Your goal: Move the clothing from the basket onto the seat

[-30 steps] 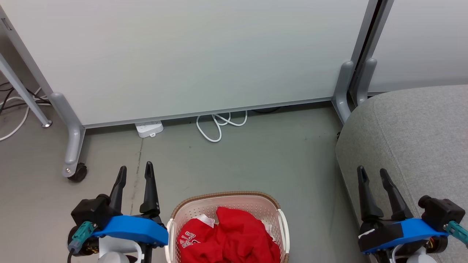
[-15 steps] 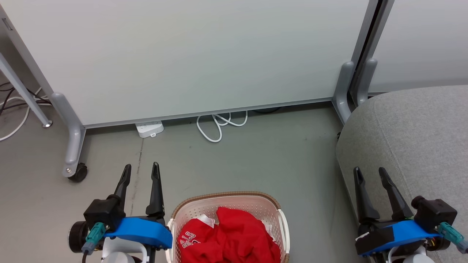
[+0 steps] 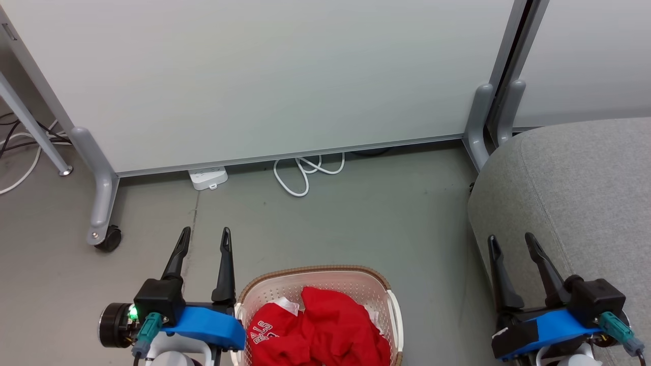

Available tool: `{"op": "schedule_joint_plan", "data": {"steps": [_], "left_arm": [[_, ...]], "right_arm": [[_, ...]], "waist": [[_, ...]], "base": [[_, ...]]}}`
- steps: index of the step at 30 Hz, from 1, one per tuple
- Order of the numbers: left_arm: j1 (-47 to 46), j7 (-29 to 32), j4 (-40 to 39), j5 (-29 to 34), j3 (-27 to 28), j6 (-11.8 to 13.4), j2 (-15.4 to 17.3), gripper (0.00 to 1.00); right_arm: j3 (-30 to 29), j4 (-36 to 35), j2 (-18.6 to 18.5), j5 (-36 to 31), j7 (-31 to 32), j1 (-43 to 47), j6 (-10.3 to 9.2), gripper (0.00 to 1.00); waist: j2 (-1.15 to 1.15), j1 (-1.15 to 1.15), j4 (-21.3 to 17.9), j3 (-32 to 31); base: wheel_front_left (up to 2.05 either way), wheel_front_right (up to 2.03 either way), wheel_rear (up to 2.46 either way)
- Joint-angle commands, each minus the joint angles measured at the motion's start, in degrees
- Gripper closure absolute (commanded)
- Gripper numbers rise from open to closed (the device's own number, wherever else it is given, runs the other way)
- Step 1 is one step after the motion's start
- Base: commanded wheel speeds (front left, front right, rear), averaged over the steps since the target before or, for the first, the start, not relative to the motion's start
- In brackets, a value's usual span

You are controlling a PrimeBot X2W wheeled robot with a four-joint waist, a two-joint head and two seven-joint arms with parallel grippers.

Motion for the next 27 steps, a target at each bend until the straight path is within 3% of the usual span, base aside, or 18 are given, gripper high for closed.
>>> {"op": "schedule_joint_plan", "data": {"steps": [1, 9, 21, 27], "left_arm": [[-0.8, -0.3, 0.0, 0.8, -0.1, 0.3, 0.2, 0.0], [-0.8, -1.2, 0.4, 3.8, -0.6, 0.4, 0.2, 0.0], [-0.7, -1.2, 0.9, 4.0, -0.3, 0.0, 0.2, 0.0], [-1.9, -1.2, 1.9, 4.9, -1.2, -1.2, 0.2, 0.0]], "right_arm": [[0.0, 0.1, -0.4, -0.8, -0.4, -0.6, 0.11, 0.0], [0.1, 0.3, -0.4, -3.8, -1.2, -0.7, 0.08, 0.0], [0.3, 0.5, -0.4, -3.2, -1.2, -0.6, 0.08, 0.0], [0.3, 0.6, -0.4, -3.2, -1.2, -1.0, 0.08, 0.0]], "waist": [[0.0, 0.0, 0.0, 0.0], [0.0, 0.0, 0.2, 0.1], [0.0, 0.0, 0.2, 0.1], [0.0, 0.0, 0.3, 0.5]], "base": [[0.0, 0.0, 0.0], [0.0, 0.0, 0.0], [0.0, 0.0, 0.0], [0.0, 0.0, 0.0]]}}
